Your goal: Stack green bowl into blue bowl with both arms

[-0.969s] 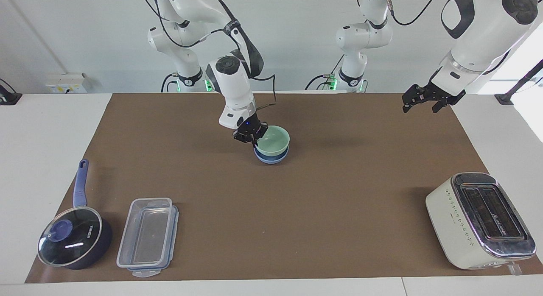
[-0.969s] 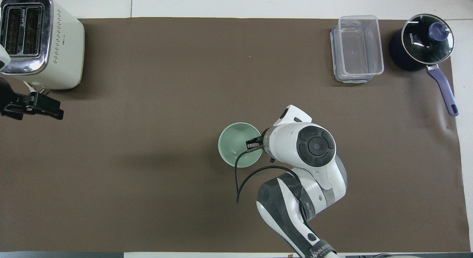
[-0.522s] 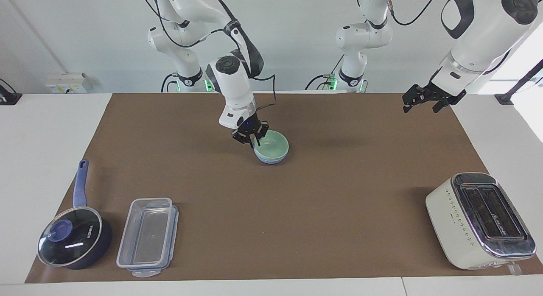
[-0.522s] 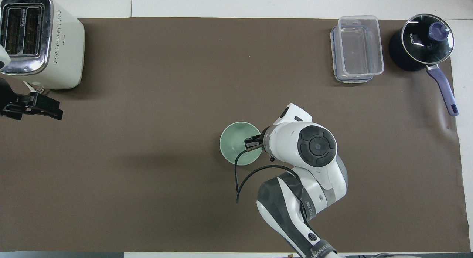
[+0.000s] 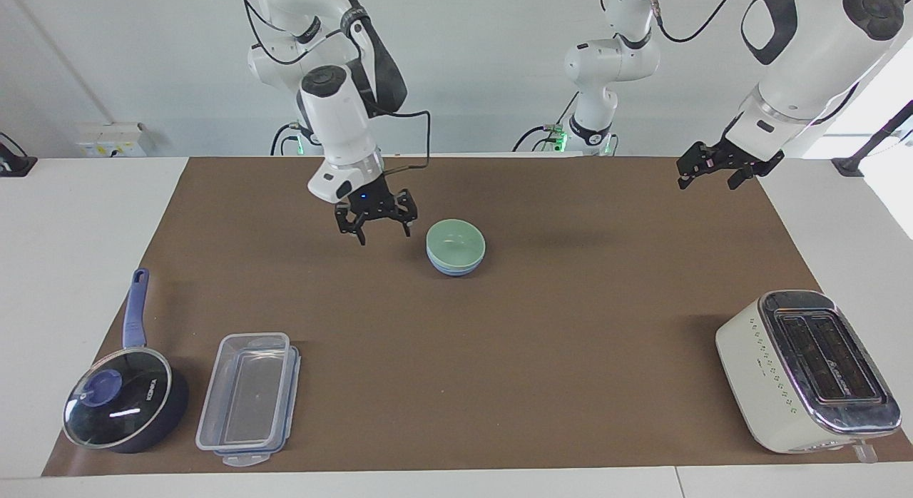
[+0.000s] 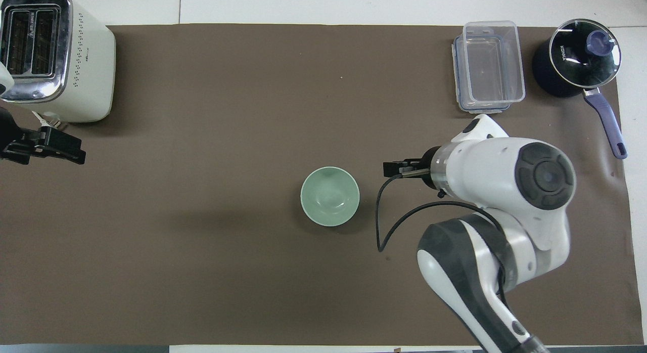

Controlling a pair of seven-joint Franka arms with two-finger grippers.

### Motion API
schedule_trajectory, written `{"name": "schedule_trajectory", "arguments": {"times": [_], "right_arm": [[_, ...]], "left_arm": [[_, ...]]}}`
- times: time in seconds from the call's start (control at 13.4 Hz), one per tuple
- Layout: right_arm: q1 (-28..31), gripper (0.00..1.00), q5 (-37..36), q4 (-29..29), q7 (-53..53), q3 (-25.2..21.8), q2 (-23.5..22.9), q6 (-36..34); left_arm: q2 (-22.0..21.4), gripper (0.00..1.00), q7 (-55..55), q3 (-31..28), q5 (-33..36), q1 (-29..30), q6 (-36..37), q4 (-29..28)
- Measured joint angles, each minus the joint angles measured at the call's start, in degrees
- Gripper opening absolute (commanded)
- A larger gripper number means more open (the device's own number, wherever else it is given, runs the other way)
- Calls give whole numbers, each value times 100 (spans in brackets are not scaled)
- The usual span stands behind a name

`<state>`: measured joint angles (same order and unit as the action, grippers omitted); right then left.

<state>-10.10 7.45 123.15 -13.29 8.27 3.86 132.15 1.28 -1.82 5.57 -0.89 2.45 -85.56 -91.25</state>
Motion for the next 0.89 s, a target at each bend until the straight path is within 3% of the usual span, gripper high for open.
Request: {"name": "schedule_trajectory", "arguments": {"times": [0.45,0.89], "right_arm": [[1215,100,-377,-141,125,-26,251,-449],[1372,100,-790,-1603,130,-19,-17,-2176]], "left_arm": [[0,100,0,0,3,0,0,0],[0,100,0,0,4,0,0,0]]}}
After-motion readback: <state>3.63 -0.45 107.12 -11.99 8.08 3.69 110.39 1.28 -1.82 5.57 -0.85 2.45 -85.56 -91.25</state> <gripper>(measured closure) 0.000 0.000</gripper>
